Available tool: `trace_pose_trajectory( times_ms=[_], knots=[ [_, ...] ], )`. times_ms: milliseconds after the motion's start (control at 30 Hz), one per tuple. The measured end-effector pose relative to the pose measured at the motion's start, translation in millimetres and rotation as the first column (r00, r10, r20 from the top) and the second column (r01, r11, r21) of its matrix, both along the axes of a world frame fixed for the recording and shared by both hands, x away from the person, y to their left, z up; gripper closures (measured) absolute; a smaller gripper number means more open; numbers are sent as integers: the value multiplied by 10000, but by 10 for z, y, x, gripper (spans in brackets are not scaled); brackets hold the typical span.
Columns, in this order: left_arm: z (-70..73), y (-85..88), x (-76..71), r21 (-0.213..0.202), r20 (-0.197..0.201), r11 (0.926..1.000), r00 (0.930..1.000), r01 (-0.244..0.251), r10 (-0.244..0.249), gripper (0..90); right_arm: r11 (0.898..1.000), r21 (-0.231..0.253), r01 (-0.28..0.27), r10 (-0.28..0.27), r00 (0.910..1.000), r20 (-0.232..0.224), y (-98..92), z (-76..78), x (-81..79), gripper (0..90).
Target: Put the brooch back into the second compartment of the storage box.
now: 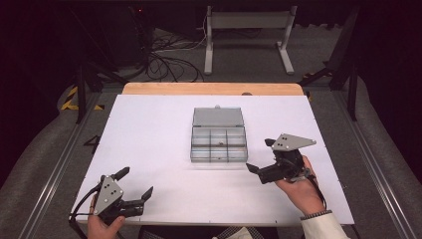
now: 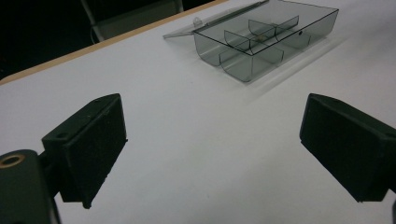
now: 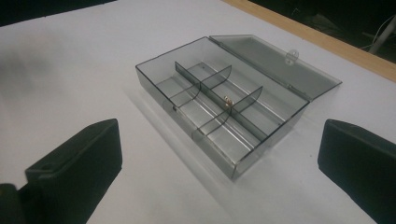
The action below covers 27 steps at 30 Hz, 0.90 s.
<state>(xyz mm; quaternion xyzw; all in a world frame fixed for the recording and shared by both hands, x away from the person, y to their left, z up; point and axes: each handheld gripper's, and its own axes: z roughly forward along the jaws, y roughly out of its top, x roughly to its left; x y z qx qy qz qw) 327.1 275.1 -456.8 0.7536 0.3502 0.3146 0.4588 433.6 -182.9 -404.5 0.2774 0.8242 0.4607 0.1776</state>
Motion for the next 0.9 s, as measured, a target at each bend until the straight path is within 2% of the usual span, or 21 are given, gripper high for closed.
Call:
trace_pose_trajectory(
  times_ms=[467,900],
  knots=[
    [2,6,-1,-59,60,10000,10000,-2,3,74,9999,82,80,-78,9997,-214,-242,-271,-146,2],
    [1,7,-1,-39,51,10000,10000,6,-6,74,9992,-260,301,-325,9945,-995,-372,-551,-205,0]
  ],
)
